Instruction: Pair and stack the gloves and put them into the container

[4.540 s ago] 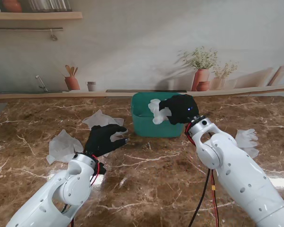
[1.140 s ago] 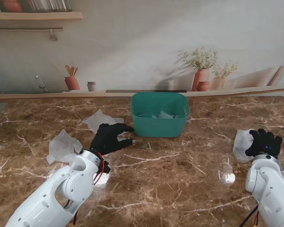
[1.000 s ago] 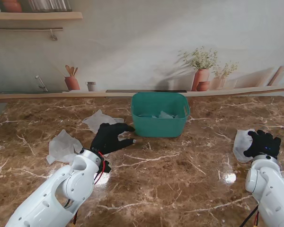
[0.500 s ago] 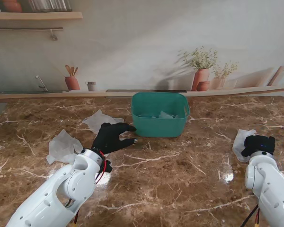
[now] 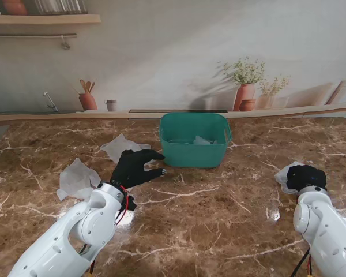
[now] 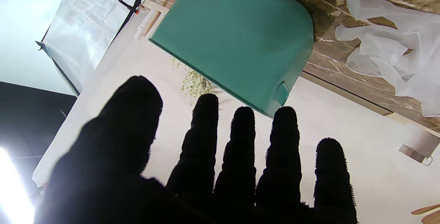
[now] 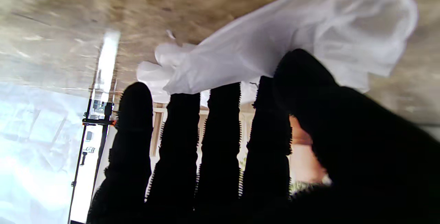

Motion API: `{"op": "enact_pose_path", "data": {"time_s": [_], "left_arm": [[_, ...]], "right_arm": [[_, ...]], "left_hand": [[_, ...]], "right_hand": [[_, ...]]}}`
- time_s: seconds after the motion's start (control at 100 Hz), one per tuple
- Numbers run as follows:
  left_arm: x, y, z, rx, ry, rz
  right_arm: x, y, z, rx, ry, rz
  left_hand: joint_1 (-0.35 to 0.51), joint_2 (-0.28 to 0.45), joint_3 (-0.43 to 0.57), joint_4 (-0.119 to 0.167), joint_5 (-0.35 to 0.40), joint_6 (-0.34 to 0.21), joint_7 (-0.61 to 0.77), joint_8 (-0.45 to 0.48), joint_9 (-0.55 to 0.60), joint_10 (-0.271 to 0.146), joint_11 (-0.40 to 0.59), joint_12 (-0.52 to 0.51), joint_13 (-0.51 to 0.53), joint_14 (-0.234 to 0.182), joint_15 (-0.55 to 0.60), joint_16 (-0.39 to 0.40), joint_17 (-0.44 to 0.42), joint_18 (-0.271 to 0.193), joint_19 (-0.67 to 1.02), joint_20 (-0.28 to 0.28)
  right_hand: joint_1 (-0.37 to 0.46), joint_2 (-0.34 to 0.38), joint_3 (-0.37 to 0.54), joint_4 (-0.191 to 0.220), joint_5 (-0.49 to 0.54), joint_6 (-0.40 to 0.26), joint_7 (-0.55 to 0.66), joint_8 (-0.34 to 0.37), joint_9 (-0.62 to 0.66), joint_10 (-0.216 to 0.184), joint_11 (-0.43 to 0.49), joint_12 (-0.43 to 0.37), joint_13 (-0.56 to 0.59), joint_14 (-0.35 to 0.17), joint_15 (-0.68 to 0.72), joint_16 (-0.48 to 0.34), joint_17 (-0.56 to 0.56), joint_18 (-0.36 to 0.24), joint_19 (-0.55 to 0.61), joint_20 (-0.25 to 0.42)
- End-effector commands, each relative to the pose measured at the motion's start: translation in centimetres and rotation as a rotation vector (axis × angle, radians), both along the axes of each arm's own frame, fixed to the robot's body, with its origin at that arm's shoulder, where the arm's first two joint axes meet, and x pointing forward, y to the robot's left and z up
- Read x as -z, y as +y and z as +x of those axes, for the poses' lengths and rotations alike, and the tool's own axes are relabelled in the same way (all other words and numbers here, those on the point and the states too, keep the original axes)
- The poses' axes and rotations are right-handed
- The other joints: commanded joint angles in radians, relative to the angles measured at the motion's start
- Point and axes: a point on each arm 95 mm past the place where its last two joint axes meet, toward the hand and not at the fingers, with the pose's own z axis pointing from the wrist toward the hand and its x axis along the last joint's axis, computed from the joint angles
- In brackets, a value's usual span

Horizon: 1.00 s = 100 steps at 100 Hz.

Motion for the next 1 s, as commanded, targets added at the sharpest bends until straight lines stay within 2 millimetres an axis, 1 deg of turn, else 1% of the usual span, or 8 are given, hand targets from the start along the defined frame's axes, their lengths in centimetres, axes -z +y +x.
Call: {"op": "enact_pose_path", "data": {"time_s": [0.0, 0.1, 0.19, 0.33, 0.55, 0.76, 0.83, 0.99], "left_arm": [[0.2, -0.1, -0.2, -0.007, 0.006, -0.006], [0.3, 0.0, -0.3, -0.011, 0.007, -0.009], [0.3, 0.0, -0.4, -0.013, 0.008, -0.011], [0.4, 0.2, -0.4, -0.016, 0.007, -0.012], [0.5, 0.4, -0.4, -0.022, 0.004, -0.020], [0.6, 0.4, -0.5, -0.016, -0.002, -0.028], [0.7, 0.4, -0.5, -0.013, -0.005, -0.029], [0.9, 0.3, -0.7, -0.005, -0.011, -0.037]], "right_arm": [[0.1, 1.3, -0.3, -0.026, -0.009, 0.027], [-0.8, 2.0, -0.3, -0.056, -0.039, 0.037], [-1.4, 2.5, -0.4, -0.078, -0.063, 0.045], [-2.4, 3.3, -0.6, -0.107, -0.091, 0.056], [-4.2, 5.1, -1.2, -0.166, -0.155, 0.099], [-6.0, 7.3, -2.5, -0.222, -0.210, 0.213], [-6.5, 8.2, -3.0, -0.245, -0.220, 0.264], [-7.6, 10.1, -4.4, -0.293, -0.252, 0.389]], "left_hand": [[-0.015, 0.032, 0.006, 0.032, 0.005, -0.022, 0.002, 0.006, -0.034, -0.021, -0.018, -0.010, -0.029, -0.042, -0.026, -0.014, -0.023, 0.003, -0.026, -0.009], [-0.016, 0.032, 0.006, 0.031, 0.006, -0.022, 0.002, 0.006, -0.034, -0.022, -0.017, -0.010, -0.028, -0.042, -0.025, -0.013, -0.023, 0.004, -0.026, -0.009], [-0.016, 0.032, 0.007, 0.031, 0.005, -0.023, 0.002, 0.006, -0.033, -0.022, -0.016, -0.010, -0.027, -0.042, -0.024, -0.013, -0.022, 0.004, -0.025, -0.008], [-0.018, 0.033, 0.007, 0.031, 0.005, -0.024, 0.003, 0.007, -0.032, -0.024, -0.016, -0.009, -0.026, -0.043, -0.024, -0.013, -0.021, 0.004, -0.024, -0.007], [-0.018, 0.034, 0.006, 0.031, 0.005, -0.026, 0.004, 0.008, -0.030, -0.025, -0.015, -0.009, -0.024, -0.044, -0.022, -0.011, -0.021, 0.003, -0.024, -0.006], [-0.016, 0.031, 0.007, 0.031, 0.003, -0.030, 0.004, 0.008, -0.031, -0.026, -0.016, -0.009, -0.023, -0.041, -0.021, -0.010, -0.019, 0.003, -0.023, -0.006], [-0.014, 0.029, 0.009, 0.031, 0.001, -0.030, 0.003, 0.007, -0.032, -0.027, -0.017, -0.010, -0.027, -0.035, -0.021, -0.009, -0.021, 0.004, -0.023, -0.006], [-0.012, 0.018, 0.017, 0.032, -0.004, -0.036, 0.001, 0.007, -0.037, -0.027, -0.019, -0.011, -0.031, -0.033, -0.018, -0.005, -0.022, 0.005, -0.024, -0.005]], "right_hand": [[-0.015, 0.049, 0.047, 0.041, -0.007, -0.010, 0.015, 0.064, 0.034, 0.021, -0.002, -0.035, 0.071, 0.024, -0.021, -0.027, 0.041, 0.017, 0.064, 0.012], [-0.019, 0.051, 0.050, 0.042, -0.009, -0.009, 0.009, 0.080, 0.089, 0.022, 0.009, -0.043, 0.138, 0.032, -0.016, -0.028, 0.086, 0.022, 0.115, -0.001], [-0.018, 0.046, 0.053, 0.043, -0.010, -0.001, 0.016, 0.094, 0.112, 0.016, 0.029, -0.023, 0.164, 0.032, -0.003, -0.018, 0.102, 0.022, 0.147, -0.006], [-0.020, 0.045, 0.057, 0.042, -0.011, 0.005, 0.016, 0.102, 0.125, 0.009, 0.059, 0.021, 0.174, 0.028, 0.036, 0.010, 0.106, 0.020, 0.183, -0.019], [-0.023, 0.043, 0.060, 0.043, -0.007, 0.010, 0.016, 0.097, 0.153, -0.002, 0.096, 0.064, 0.197, 0.025, 0.093, 0.040, 0.126, 0.021, 0.229, -0.029], [-0.021, 0.042, 0.056, 0.046, -0.005, 0.022, 0.019, 0.089, 0.169, 0.001, 0.113, 0.084, 0.209, 0.030, 0.127, 0.055, 0.135, 0.025, 0.259, -0.033], [-0.018, 0.043, 0.054, 0.047, -0.005, 0.027, 0.020, 0.086, 0.173, 0.003, 0.117, 0.088, 0.212, 0.030, 0.135, 0.058, 0.136, 0.025, 0.267, -0.034], [-0.012, 0.042, 0.051, 0.049, -0.004, 0.037, 0.024, 0.079, 0.181, 0.008, 0.123, 0.094, 0.218, 0.036, 0.149, 0.064, 0.140, 0.029, 0.281, -0.037]]}}
